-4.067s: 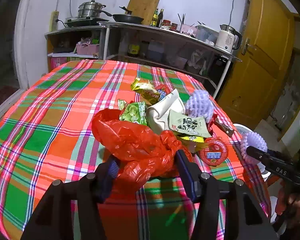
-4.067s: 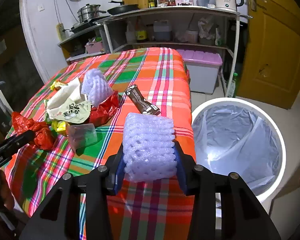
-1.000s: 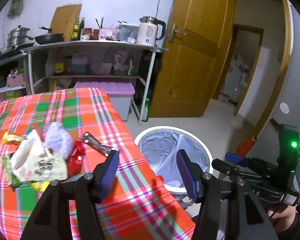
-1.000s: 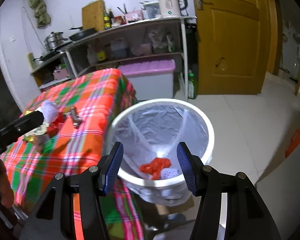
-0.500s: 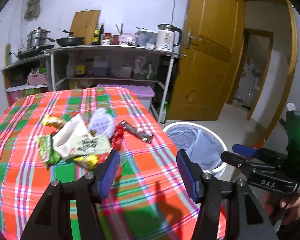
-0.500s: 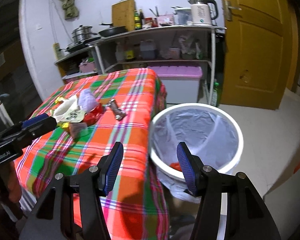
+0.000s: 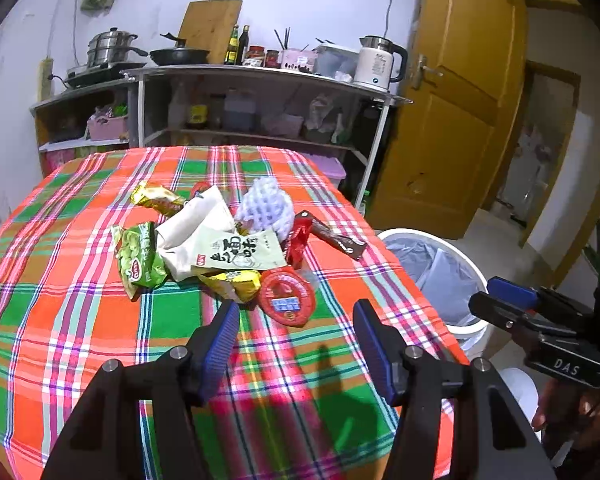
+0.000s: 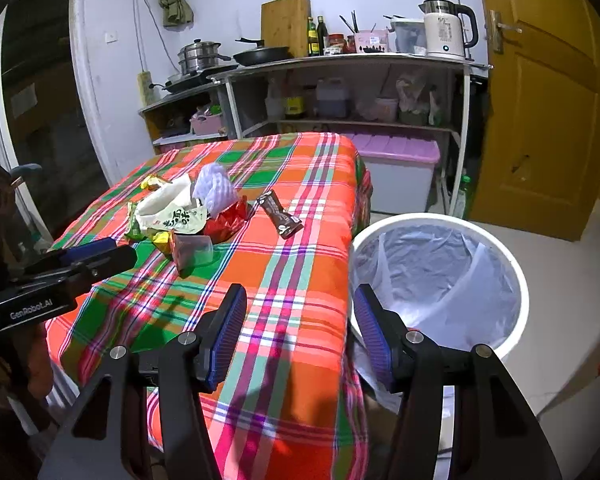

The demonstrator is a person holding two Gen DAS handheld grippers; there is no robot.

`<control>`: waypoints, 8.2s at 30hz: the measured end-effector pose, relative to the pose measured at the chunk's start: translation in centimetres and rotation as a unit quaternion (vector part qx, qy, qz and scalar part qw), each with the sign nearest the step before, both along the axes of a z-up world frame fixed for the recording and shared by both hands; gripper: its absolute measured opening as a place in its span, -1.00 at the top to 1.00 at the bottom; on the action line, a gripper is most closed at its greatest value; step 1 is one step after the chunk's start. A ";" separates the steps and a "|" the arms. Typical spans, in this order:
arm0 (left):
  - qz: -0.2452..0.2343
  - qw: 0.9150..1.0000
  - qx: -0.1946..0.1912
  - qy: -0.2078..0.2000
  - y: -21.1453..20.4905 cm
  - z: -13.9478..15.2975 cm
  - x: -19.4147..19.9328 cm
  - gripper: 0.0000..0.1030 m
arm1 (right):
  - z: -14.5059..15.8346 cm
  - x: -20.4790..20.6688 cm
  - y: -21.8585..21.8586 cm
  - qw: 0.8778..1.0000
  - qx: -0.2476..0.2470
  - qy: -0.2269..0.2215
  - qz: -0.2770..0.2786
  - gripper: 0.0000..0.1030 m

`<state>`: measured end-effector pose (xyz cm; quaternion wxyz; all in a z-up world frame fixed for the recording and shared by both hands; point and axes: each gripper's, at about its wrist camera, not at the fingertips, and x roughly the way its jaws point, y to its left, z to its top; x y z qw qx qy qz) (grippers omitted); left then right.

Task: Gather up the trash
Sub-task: 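Move both open tools back over the trash on the table, then grasp the clear plastic cup with the left tool while the right tool grasps the brown snack wrapper, then carry the cup and brown wrapper over the white bin while both tools open to drop them, then move both open tools back over the remaining trash on the table, then grasp the green chip bag with the left tool while the right tool grasps the red wrapper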

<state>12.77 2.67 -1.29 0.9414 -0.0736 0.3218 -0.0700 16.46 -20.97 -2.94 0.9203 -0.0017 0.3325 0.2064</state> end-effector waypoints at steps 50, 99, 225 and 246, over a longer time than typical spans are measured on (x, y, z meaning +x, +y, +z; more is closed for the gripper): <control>-0.003 0.998 -0.029 0.063 -0.3 -3.9 6.7 0.79 | -3.0 11.7 6.5 0.994 -0.053 0.060 0.077 -0.07; -0.062 0.998 -0.006 0.001 -5.0 1.6 2.0 0.85 | 0.8 4.6 -0.1 0.999 0.007 0.033 0.020 0.52; 0.096 0.995 -0.026 0.017 10.0 -0.2 2.0 0.17 | 0.8 6.5 8.0 0.994 0.051 0.080 0.056 -0.06; 0.125 0.988 -0.028 0.087 12.4 -4.0 8.6 0.16 | -3.2 15.2 11.4 0.986 0.063 0.144 0.045 0.11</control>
